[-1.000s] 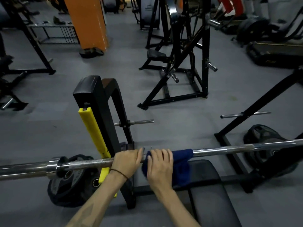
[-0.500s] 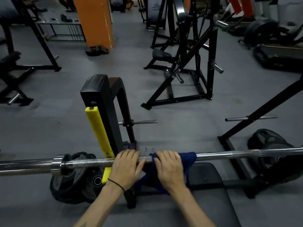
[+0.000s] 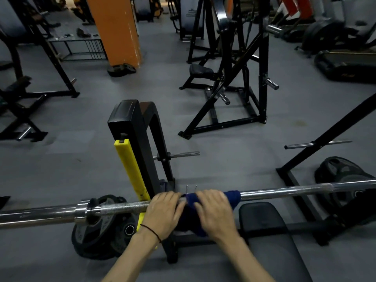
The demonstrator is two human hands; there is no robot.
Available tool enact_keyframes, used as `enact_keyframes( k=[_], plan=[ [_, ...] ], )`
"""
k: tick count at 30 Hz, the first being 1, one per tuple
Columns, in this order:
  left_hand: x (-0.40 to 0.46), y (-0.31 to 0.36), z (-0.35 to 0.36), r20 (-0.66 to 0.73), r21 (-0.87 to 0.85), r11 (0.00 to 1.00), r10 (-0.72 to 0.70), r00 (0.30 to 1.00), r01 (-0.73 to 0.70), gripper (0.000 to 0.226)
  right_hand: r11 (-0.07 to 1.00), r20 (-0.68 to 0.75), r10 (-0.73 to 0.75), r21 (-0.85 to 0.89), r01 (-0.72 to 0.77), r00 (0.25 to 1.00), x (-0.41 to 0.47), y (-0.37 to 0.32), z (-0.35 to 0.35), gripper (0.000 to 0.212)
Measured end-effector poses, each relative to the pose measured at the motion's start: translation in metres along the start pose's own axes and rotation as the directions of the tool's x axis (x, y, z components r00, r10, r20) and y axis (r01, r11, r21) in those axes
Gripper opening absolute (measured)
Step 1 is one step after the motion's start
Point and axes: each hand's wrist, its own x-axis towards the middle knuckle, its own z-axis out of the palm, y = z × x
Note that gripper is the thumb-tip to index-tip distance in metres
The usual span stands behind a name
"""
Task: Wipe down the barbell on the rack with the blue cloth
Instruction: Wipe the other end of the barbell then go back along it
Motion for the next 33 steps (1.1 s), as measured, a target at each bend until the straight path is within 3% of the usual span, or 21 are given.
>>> enact_keyframes(
  k=[3,6,7,10,13,14,16,19,21,22,25,28,31,33],
  plan=[
    [-0.003,-0.009,-0.008,0.047,-0.042,0.999,0.023,0.999,-0.021,0.042,0.983,-0.084,0.147,-0.098,-0.155,0.986,-0.005,0.060,-0.023,0.033],
    [-0.010,-0.014,-0.011,0.060,-0.116,0.992,0.047,0.997,-0.040,0.040,0.896,-0.200,0.417,-0.071,-0.438,0.887,0.003,0.023,-0.008,0.032],
    [-0.012,-0.017,-0.011,0.055,-0.142,0.989,0.050,0.997,-0.041,0.039,0.895,-0.197,0.432,-0.027,-0.445,0.880,0.008,-0.006,0.003,0.030],
    [-0.017,-0.026,-0.014,0.015,-0.258,0.964,0.065,0.998,-0.059,0.035,0.961,-0.054,0.271,0.079,-0.266,0.961,0.010,-0.073,0.026,0.029],
    [-0.027,-0.043,-0.026,-0.103,-0.360,0.926,0.077,0.992,-0.109,0.028,1.000,0.021,-0.011,0.000,0.011,1.000,0.009,-0.042,0.020,0.033],
    [-0.032,-0.050,-0.031,-0.152,-0.342,0.930,0.088,0.984,-0.136,0.026,0.999,0.009,-0.041,-0.021,0.042,0.999,0.007,-0.020,0.013,0.033],
    [-0.044,-0.062,-0.039,-0.242,-0.235,0.959,0.098,0.965,-0.156,0.023,0.997,-0.046,0.031,-0.075,-0.034,0.998,0.005,0.021,-0.002,0.034],
    [-0.061,-0.082,-0.042,-0.286,-0.092,0.994,-0.084,0.955,0.060,0.027,0.929,-0.182,0.340,-0.088,-0.359,0.923,0.003,0.015,-0.002,0.032],
    [-0.064,-0.094,-0.040,-0.224,0.012,0.976,-0.209,0.952,0.217,0.035,0.855,-0.241,0.496,-0.029,-0.517,0.834,0.013,-0.039,0.023,0.027],
    [-0.063,-0.099,-0.039,-0.185,0.066,0.966,-0.236,0.954,0.251,0.039,0.874,-0.203,0.478,0.012,-0.486,0.855,0.019,-0.073,0.033,0.026],
    [-0.058,-0.110,-0.034,-0.131,0.169,0.962,-0.192,0.973,0.213,0.043,0.977,-0.003,0.206,0.057,-0.205,0.979,0.016,-0.129,0.048,0.035],
    [-0.047,-0.116,-0.044,-0.112,0.229,0.963,-0.116,0.987,0.139,0.044,0.998,0.046,0.064,-0.006,-0.064,0.997,0.013,-0.078,0.034,0.035],
    [-0.029,-0.118,-0.051,0.045,0.303,0.947,-0.127,0.991,0.107,0.032,0.968,-0.065,0.236,-0.070,-0.240,0.970,0.008,-0.026,0.010,0.034],
    [-0.013,-0.116,-0.066,0.328,0.368,0.929,-0.148,0.933,0.018,0.013,0.901,-0.156,0.420,-0.049,-0.432,0.894,0.016,-0.048,0.017,0.034]
  ],
)
